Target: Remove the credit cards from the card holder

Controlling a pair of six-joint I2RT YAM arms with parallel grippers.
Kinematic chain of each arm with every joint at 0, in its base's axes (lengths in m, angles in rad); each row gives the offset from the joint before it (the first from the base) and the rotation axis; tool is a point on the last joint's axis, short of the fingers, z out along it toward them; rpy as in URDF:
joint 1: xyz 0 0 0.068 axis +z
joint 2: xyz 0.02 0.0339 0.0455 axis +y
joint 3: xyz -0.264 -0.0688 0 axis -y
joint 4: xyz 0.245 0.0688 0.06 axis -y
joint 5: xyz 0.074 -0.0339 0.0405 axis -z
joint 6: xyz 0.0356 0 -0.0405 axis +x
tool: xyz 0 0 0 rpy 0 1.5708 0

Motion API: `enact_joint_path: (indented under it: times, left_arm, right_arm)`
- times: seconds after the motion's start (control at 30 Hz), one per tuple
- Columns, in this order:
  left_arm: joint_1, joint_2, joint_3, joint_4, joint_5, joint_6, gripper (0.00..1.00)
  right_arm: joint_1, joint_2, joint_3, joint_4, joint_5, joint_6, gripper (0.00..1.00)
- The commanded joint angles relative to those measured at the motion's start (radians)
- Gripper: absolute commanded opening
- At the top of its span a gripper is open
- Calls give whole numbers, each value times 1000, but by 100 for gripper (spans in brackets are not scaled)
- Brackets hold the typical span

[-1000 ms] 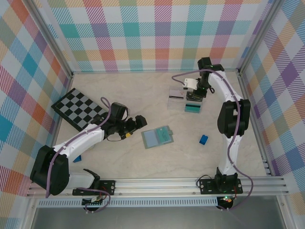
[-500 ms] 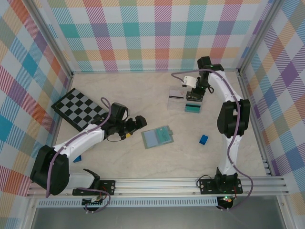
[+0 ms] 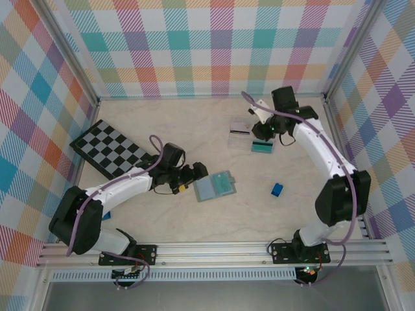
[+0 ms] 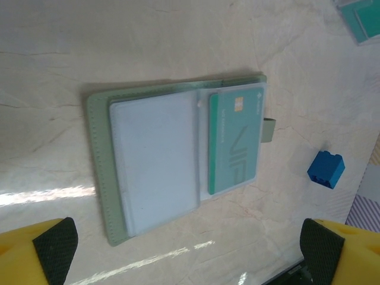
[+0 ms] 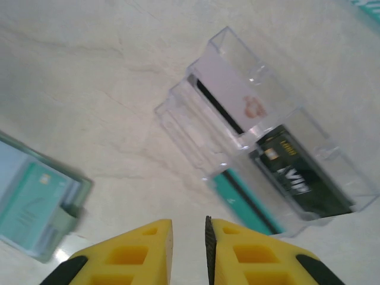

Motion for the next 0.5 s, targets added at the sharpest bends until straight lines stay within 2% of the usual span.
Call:
enact_joint_path:
  times: [0.0, 0.1, 0.2, 0.3, 0.47]
  left_arm:
    - [-44, 37, 19, 118, 7, -74, 96]
    - [-72, 81, 20, 189, 19, -116, 92]
    - [-90, 128, 25, 258, 33, -155, 85]
    - [-102, 174, 27, 312, 41, -192, 73]
    - [-108, 227, 31, 336, 26, -227, 55]
  right_arm:
    - [-4, -80, -147, 158, -106, 328, 22]
    - [-4, -126, -246, 172, -200, 506, 22]
    - [10, -139, -329, 175, -294, 620, 21]
    - [35, -123, -390, 175, -294, 701, 21]
    - [76, -67, -484, 270, -378, 814, 26]
